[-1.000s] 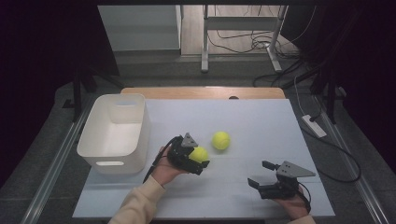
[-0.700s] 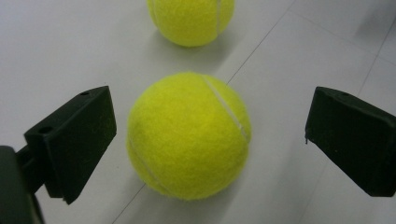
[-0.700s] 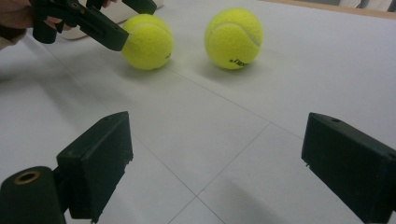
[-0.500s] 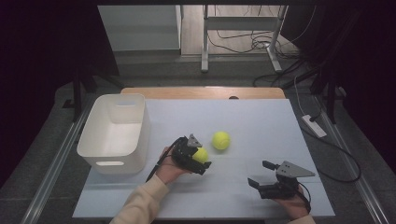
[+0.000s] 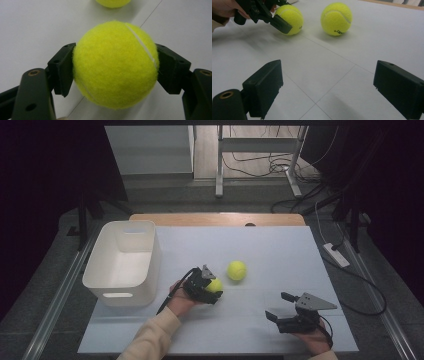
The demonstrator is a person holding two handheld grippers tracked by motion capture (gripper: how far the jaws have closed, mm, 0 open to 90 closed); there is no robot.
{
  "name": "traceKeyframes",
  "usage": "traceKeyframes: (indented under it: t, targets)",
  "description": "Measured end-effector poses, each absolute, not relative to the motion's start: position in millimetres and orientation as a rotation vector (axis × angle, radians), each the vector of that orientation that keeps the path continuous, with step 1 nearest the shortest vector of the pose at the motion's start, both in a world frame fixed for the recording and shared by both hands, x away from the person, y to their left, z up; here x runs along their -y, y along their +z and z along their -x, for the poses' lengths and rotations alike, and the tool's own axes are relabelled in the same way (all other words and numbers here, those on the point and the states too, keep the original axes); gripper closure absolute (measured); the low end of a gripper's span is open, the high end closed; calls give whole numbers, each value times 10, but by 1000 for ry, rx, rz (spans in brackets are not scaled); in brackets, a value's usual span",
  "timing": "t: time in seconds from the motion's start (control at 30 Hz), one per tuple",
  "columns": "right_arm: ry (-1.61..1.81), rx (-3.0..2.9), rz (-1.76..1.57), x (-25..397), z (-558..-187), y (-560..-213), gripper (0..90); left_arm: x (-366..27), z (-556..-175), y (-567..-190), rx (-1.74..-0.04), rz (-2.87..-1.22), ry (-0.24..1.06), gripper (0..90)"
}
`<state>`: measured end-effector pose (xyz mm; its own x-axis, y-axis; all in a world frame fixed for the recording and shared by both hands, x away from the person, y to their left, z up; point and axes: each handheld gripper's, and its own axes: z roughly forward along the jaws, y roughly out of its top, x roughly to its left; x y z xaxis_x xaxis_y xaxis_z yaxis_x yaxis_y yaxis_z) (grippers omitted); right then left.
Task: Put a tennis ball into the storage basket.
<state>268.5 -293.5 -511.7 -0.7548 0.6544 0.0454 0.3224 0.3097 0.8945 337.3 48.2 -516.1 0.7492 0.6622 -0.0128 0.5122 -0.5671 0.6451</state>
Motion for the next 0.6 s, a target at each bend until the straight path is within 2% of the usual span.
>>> traceKeyframes:
  t: [0.27, 0.6]
  targets:
    - [1418, -2254, -884, 2939, -2690, -5123, 90, -496, -3338, -5122, -847, -2292, 308, 267]
    - [1425, -2246, -888, 2945, -2686, -5116, 90, -616, -3272, -4988, -848, -2183, 305, 267]
